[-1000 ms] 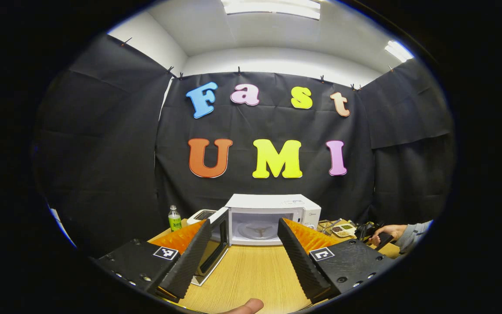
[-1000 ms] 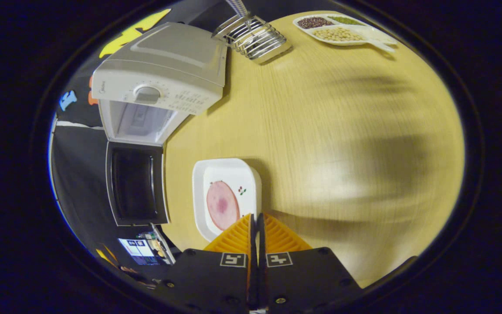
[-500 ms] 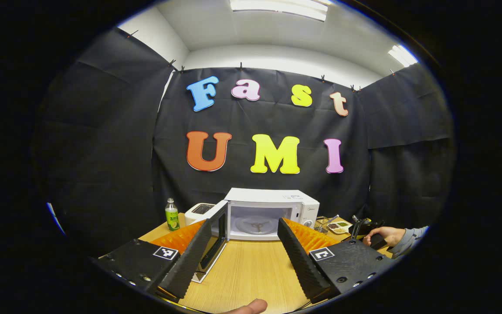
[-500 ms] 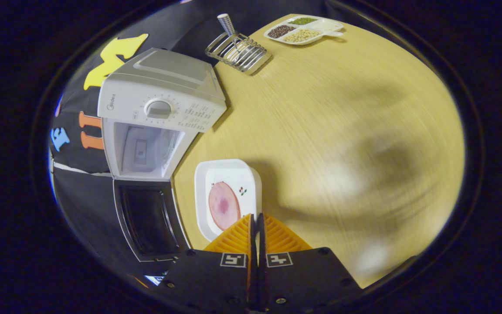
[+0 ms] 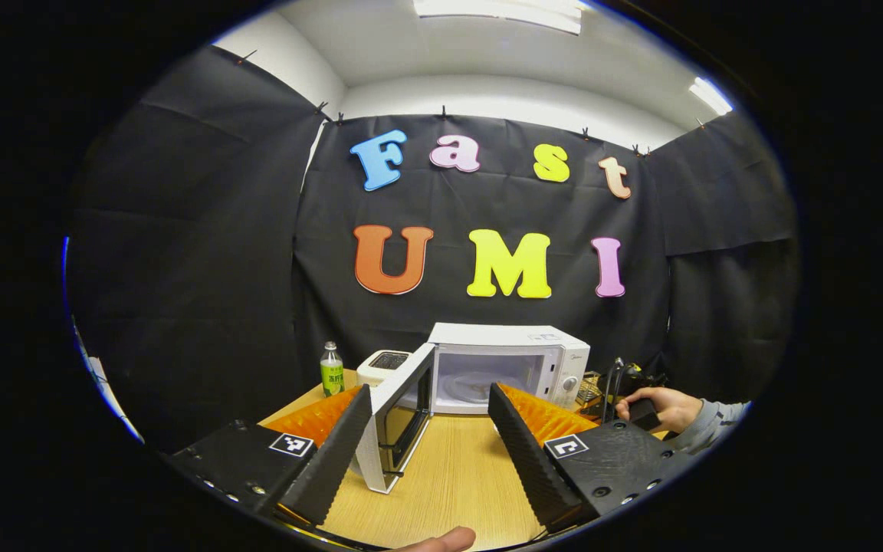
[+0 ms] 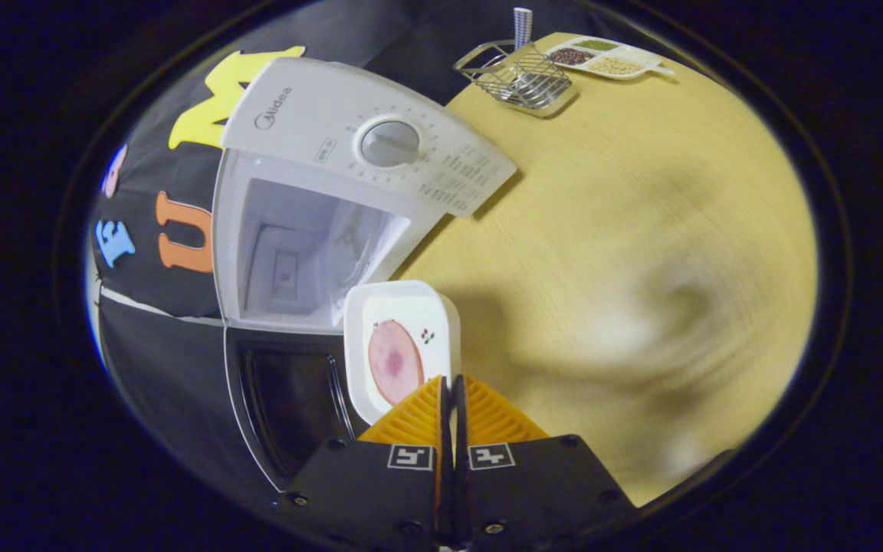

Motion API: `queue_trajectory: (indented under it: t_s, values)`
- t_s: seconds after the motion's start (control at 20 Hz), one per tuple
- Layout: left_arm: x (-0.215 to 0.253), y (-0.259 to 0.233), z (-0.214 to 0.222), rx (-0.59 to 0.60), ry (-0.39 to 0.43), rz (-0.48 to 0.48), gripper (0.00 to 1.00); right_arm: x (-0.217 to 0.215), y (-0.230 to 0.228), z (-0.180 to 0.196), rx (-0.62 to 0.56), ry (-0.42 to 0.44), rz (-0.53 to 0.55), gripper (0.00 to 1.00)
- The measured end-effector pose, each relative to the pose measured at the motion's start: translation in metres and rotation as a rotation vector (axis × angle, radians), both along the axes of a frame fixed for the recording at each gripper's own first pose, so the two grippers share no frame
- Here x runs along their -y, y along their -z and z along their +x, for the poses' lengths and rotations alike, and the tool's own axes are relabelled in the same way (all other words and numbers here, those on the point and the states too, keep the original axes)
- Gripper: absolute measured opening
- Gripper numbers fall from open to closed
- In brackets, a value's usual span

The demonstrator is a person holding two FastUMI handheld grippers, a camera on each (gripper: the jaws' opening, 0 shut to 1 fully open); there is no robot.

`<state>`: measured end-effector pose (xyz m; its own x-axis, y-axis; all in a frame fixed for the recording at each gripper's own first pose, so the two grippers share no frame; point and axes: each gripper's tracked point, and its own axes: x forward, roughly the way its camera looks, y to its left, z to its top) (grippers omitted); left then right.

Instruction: Open the microwave oven with the left hand, put the food in, and close the microwave oven.

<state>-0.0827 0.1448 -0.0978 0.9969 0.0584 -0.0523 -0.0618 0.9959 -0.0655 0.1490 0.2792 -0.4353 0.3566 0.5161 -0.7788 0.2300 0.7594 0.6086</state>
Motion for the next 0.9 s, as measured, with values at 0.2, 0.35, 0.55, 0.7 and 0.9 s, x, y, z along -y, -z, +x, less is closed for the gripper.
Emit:
queue_trajectory:
  t_s: [0.2, 0.35, 0.55, 0.7, 0.9]
  values:
    - [-0.017, 0.009, -0.005, -0.014, -0.016, 0.002, 0.93, -0.052, 0.000, 0.028, 0.051, 0.123, 0.062, 0.04]
    - [-0.022, 0.018, -0.007, -0.022, -0.017, 0.003, 0.93, -0.081, -0.002, 0.057, 0.119, 0.270, 0.124, 0.04]
    - [-0.031, 0.035, -0.003, -0.045, -0.025, -0.025, 0.93, -0.110, -0.002, 0.081, 0.130, 0.420, 0.188, 0.04]
    - [-0.041, 0.047, -0.007, -0.061, -0.040, -0.033, 0.93, -0.131, -0.002, 0.099, 0.146, 0.472, 0.242, 0.04]
    - [-0.045, 0.051, -0.012, -0.055, -0.043, -0.029, 0.94, -0.137, 0.016, 0.120, 0.181, 0.522, 0.207, 0.05]
